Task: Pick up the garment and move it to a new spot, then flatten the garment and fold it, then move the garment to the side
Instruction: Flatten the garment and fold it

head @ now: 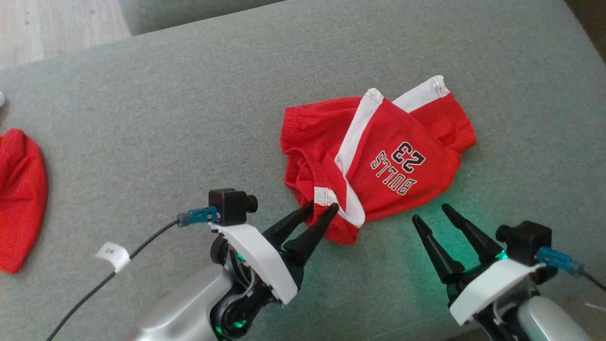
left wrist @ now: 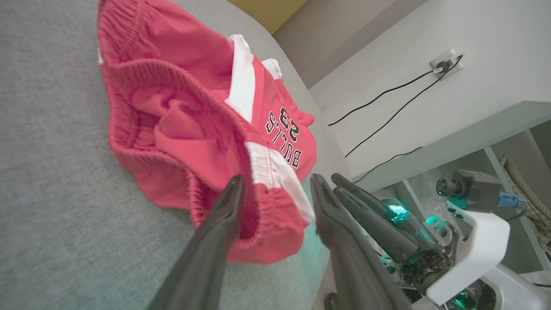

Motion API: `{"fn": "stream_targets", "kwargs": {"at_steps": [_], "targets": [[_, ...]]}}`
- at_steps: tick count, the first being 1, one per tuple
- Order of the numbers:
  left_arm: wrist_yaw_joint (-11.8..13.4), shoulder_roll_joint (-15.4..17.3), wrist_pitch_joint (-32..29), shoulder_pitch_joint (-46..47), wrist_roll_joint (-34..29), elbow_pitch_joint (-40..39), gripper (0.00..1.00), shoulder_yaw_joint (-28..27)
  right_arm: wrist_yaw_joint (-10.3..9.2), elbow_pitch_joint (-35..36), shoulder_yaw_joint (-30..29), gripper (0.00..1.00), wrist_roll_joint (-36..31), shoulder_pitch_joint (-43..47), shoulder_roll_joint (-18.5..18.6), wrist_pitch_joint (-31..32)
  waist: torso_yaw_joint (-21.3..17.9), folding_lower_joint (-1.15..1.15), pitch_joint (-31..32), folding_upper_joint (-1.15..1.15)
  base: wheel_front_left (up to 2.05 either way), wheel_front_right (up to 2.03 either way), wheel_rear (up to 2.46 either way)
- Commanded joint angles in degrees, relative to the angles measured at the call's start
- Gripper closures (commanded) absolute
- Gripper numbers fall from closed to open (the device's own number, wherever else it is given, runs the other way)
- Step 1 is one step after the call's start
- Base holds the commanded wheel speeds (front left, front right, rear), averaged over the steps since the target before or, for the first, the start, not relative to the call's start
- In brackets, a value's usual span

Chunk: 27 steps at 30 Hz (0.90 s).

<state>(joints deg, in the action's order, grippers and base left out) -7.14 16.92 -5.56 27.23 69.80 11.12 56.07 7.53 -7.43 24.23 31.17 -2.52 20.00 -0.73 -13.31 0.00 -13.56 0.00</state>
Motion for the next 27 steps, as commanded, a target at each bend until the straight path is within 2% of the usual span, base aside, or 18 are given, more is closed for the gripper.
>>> {"fn": "stream_targets", "kwargs": {"at_steps": [1, 2, 3, 4, 10, 19, 20, 27], "targets": [[-0.3, 0.8, 0.7, 3.1, 0.5, -1.2, 0.41, -1.1, -0.04, 1.3, 0.8, 0.00, -0.3, -1.4, 0.5, -0.7, -0.1, 0.00, -0.2, 0.00, 0.00, 0.00, 0.00], [-0.3, 0.7, 0.9, 3.4, 0.5, -1.0, 0.55, -1.0, -0.04, 1.2, 0.9, 0.00, -0.3, -1.5, 0.5, -0.8, -0.1, 0.00, -0.3, 0.00, 0.00, 0.00, 0.00], [-0.3, 0.6, 1.3, 3.7, 0.6, -0.8, 0.75, -0.9, -0.04, 1.1, 0.9, 0.00, -0.3, -1.6, 0.5, -0.8, -0.1, 0.00, -0.4, 0.00, 0.00, 0.00, 0.00], [-0.3, 0.4, 1.9, 4.1, 0.6, -0.6, 0.99, -0.8, -0.04, 1.0, 0.9, 0.00, -0.3, -1.7, 0.5, -0.9, -0.1, 0.00, -0.6, 0.00, 0.00, 0.00, 0.00], [-0.3, 0.6, 5.6, 5.0, 0.2, 0.0, 1.00, 0.3, -0.04, 1.4, 0.1, 0.00, -0.5, -2.2, 0.9, -2.0, 1.6, 0.00, -0.9, 0.00, 0.00, 0.00, 0.00], [0.5, 8.1, 12.9, -1.9, -1.7, -3.0, 1.00, -0.6, -0.04, 2.3, -1.3, 0.00, 2.0, -2.9, 3.0, -2.3, 7.9, 0.00, 0.8, 0.00, 0.00, 0.00, 0.00], [0.5, 8.1, 12.9, -1.9, -1.7, -3.0, 1.00, -0.6, -0.04, 2.3, -1.3, 0.00, 2.0, -2.9, 3.0, -2.3, 7.9, 0.00, 0.8, 0.00, 0.00, 0.00, 0.00], [1.5, 11.4, 14.2, -5.2, -0.1, -4.7, 1.00, -2.1, -0.04, 1.2, 0.3, 0.00, 7.5, -9.9, 9.3, 2.1, 12.8, 0.00, 0.9, 0.00, 0.00, 0.00, 0.00]]}}
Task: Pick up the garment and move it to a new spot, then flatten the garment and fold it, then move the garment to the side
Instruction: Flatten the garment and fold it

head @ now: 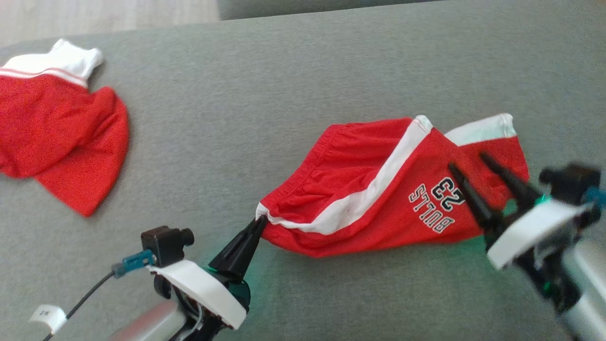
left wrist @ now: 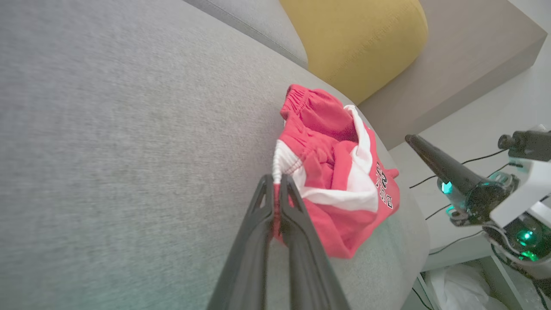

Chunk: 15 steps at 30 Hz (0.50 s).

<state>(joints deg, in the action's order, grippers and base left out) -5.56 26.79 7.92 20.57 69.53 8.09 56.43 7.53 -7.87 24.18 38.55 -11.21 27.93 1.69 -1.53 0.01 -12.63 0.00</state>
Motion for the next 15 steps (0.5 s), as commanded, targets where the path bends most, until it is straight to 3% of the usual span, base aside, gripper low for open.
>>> {"fn": "stream_targets", "kwargs": {"at_steps": [1, 10, 15], "targets": [[0.0, 1.6, 0.7, 1.5, 0.2, -1.6, 1.00, -2.6, -0.04, 1.4, 1.1, 0.00, 1.3, -2.8, 2.5, 0.8, 1.6, -0.01, -0.3, 0.00, 0.00, 0.00, 0.00], [-0.5, 0.0, 0.7, 4.3, -0.6, -0.6, 1.00, -2.3, -0.04, -3.3, 9.3, 0.00, 16.1, -16.6, 9.9, 10.3, 5.9, -0.01, -3.9, 0.00, 0.00, 0.00, 0.00], [-1.0, -0.9, 0.9, 5.9, -1.1, 0.4, 1.00, -2.0, -0.04, -5.5, 14.7, 0.00, 21.9, -21.1, 12.0, 12.9, 7.3, -0.01, -5.6, 0.00, 0.00, 0.00, 0.00]]}}
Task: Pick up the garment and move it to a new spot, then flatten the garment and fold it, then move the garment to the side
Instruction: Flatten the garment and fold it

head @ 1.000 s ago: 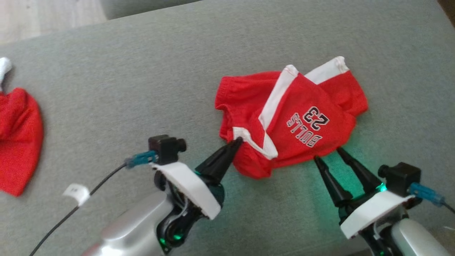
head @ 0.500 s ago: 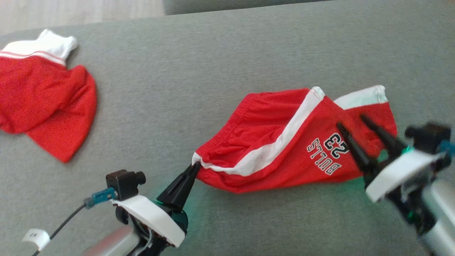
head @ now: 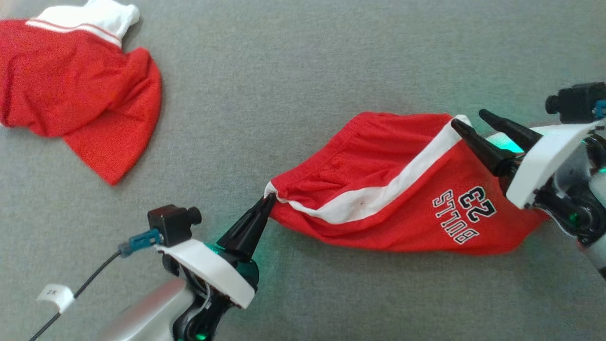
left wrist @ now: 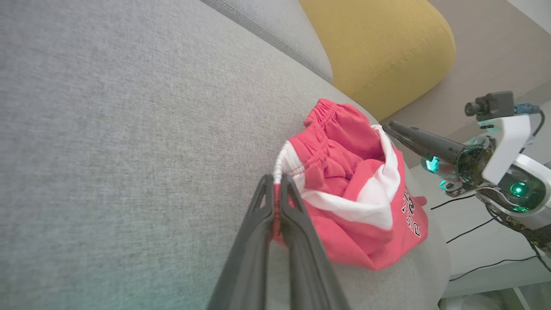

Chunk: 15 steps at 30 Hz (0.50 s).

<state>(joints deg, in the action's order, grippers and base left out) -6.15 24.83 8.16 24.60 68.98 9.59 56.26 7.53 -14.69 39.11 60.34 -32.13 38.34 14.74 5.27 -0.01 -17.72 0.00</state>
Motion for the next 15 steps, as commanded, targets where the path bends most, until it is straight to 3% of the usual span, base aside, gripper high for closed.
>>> {"fn": "stream_targets", "kwargs": {"at_steps": [1, 3, 4, 6, 15], "targets": [[-0.5, 1.0, 0.8, 2.1, -0.6, -0.9, 1.00, -1.8, -0.04, 1.0, 0.9, 0.00, 0.8, -0.9, 1.9, 0.1, 0.7, 0.01, -0.8, 0.00, 0.00, 0.00, 0.00], [-0.7, 0.8, 0.9, 2.4, -0.6, -0.6, 1.00, -1.7, -0.04, 0.1, 3.1, 0.00, 2.0, -2.2, 2.3, 0.3, 0.9, 0.01, -1.1, 0.00, 0.00, 0.00, 0.00], [-0.7, 0.7, 1.0, 2.5, -0.5, -0.4, 1.00, -1.6, -0.04, -0.3, 4.1, 0.11, 2.5, -2.8, 2.4, 0.4, 1.0, 0.01, -1.2, 0.00, 0.00, 0.00, 0.00], [-0.9, 0.6, 1.1, 2.6, -0.5, -0.3, 1.00, -1.5, -0.04, -0.9, 5.9, 1.00, 3.7, -3.8, 2.6, 0.1, 1.1, 0.01, -1.4, 0.00, 0.00, 0.00, 0.00], [-1.0, 1.1, 3.6, 4.3, -0.4, -1.0, 1.00, -3.7, -0.04, -0.2, 9.2, 1.00, 6.8, -8.4, 6.5, -7.0, -0.3, 0.01, -0.6, 0.00, 0.00, 0.00, 0.00]]}}
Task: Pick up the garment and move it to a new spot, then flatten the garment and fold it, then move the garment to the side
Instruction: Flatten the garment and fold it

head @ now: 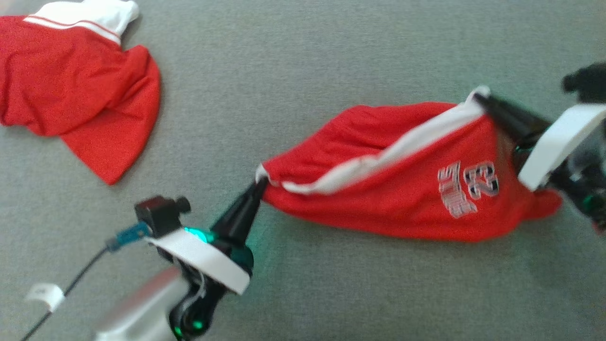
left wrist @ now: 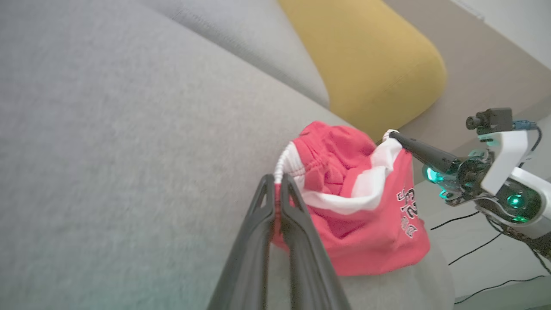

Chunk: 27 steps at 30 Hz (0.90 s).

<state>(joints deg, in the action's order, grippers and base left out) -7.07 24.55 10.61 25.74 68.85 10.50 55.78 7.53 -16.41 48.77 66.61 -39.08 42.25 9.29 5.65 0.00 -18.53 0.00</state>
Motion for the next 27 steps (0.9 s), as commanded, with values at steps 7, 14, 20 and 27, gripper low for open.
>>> {"fn": "stream_targets", "kwargs": {"at_steps": [7, 14, 20, 27], "targets": [[0.6, 0.9, 0.6, 16.3, -1.5, -5.9, 1.00, -9.5, -0.04, 2.3, -4.8, 1.00, -0.9, -11.5, 7.1, -10.1, -4.6, 0.00, -3.3, 0.00, 0.00, 0.00, 0.00], [2.0, -2.5, -5.2, 39.2, -2.7, -0.9, 1.00, -14.9, -0.04, 0.5, -10.2, 1.00, -3.2, -25.7, 8.0, -14.5, -8.8, 0.00, -9.0, 0.00, 0.00, 0.00, 0.00], [1.5, -7.0, -5.5, 60.1, -7.3, 10.7, 1.00, -16.9, -0.04, -5.1, -16.5, 1.00, -8.7, -37.9, 6.2, -22.1, -12.1, 0.00, -12.7, 0.00, 0.00, 0.00, 0.00], [-0.1, -6.5, -1.2, 56.0, -10.0, 13.9, 1.00, -12.4, -0.04, -3.7, -15.1, 1.00, -10.4, -32.4, 5.5, -23.3, -12.5, 0.00, -12.3, 0.00, 0.00, 0.00, 0.00]]}}
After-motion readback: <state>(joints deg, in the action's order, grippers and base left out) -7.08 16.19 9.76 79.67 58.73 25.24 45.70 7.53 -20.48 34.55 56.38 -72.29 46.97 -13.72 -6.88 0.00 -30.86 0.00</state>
